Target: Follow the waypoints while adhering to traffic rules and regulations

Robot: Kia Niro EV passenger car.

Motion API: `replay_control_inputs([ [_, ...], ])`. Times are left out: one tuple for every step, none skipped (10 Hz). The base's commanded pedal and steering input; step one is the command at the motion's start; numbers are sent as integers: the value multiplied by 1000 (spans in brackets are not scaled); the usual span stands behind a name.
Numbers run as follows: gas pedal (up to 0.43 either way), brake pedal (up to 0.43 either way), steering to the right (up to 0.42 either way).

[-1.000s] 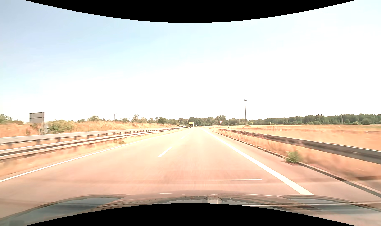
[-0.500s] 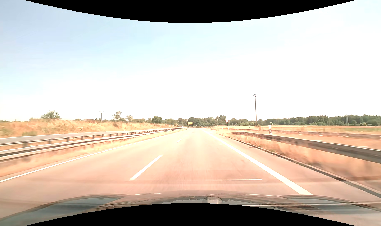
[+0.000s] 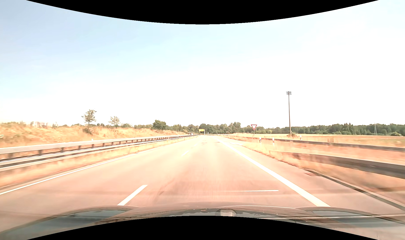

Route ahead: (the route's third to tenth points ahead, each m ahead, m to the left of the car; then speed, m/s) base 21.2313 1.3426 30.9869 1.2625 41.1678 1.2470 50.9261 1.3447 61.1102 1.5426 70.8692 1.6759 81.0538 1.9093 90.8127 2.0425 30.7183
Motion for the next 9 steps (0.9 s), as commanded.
replay_control_inputs([
  [287, 0, 0],
  [287, 0, -1],
  [287, 0, 0],
  [287, 0, 0],
  [287, 0, -1],
  [287, 0, -1],
  [287, 0, 0],
  [287, 0, 0],
  [287, 0, 0],
])
